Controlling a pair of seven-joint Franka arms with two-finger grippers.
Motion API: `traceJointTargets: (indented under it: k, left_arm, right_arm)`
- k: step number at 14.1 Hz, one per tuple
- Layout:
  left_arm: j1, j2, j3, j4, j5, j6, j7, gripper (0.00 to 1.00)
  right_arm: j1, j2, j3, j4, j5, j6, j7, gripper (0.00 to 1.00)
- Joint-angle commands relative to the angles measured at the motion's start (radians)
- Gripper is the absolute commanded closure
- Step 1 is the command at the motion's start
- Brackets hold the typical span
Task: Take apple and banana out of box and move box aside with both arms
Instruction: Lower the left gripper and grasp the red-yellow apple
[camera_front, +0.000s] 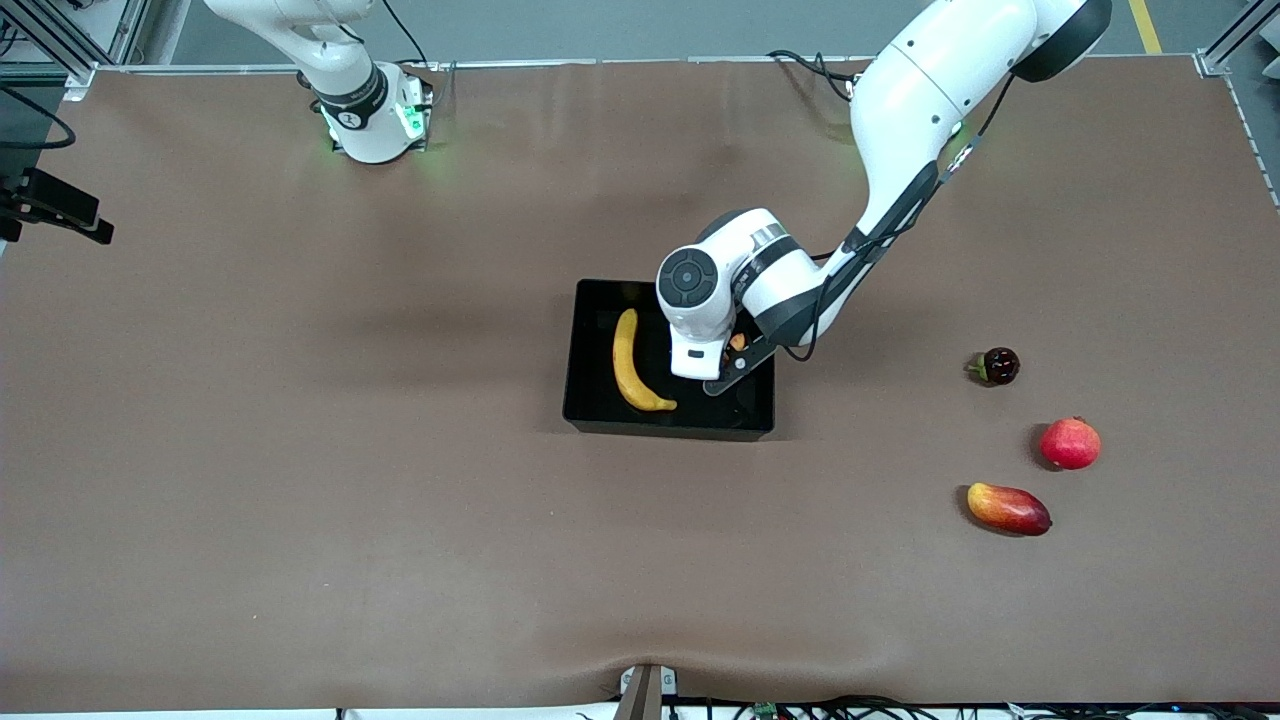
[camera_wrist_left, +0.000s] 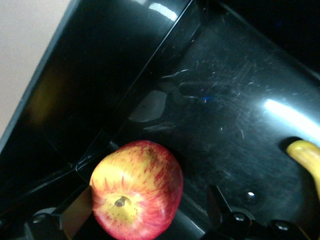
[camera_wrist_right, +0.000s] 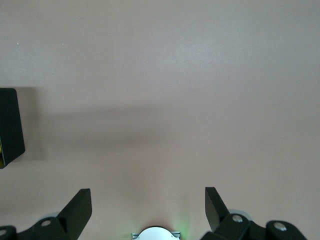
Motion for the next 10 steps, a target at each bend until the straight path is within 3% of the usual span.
traceJointTargets:
  k: [1, 6, 7, 8, 9, 10]
  left_arm:
    - [0.001, -0.011, -0.001, -0.028, 0.025, 0.021, -0.034, 0.00]
    - [0.009, -0.008, -0.001, -0.031, 0.025, 0.009, -0.034, 0.00]
    - [0.005, -0.006, -0.001, -0.031, 0.025, 0.009, -0.032, 0.19]
    - [0.011, -0.006, -0.001, -0.030, 0.023, 0.007, -0.032, 0.78]
    - [0.012, -0.012, -0.001, -0.025, 0.023, 0.004, -0.032, 1.00]
    - [0.010, -0.021, -0.001, -0.015, 0.022, -0.011, -0.034, 1.00]
  right_arm:
    - [-0.015, -0.004, 0.008, -0.002, 0.011, -0.001, -0.013, 0.00]
    - [-0.015, -0.004, 0.008, -0.002, 0.011, -0.001, -0.013, 0.00]
    - [-0.019, -0.004, 0.008, -0.003, 0.011, -0.001, -0.014, 0.00]
    - [-0.023, -0.003, 0.008, -0.003, 0.012, -0.001, -0.014, 0.00]
    - [-0.022, -0.003, 0.008, -0.003, 0.012, -0.001, -0.013, 0.00]
    - [-0.022, -0.003, 0.010, -0.003, 0.012, -0.001, -0.013, 0.00]
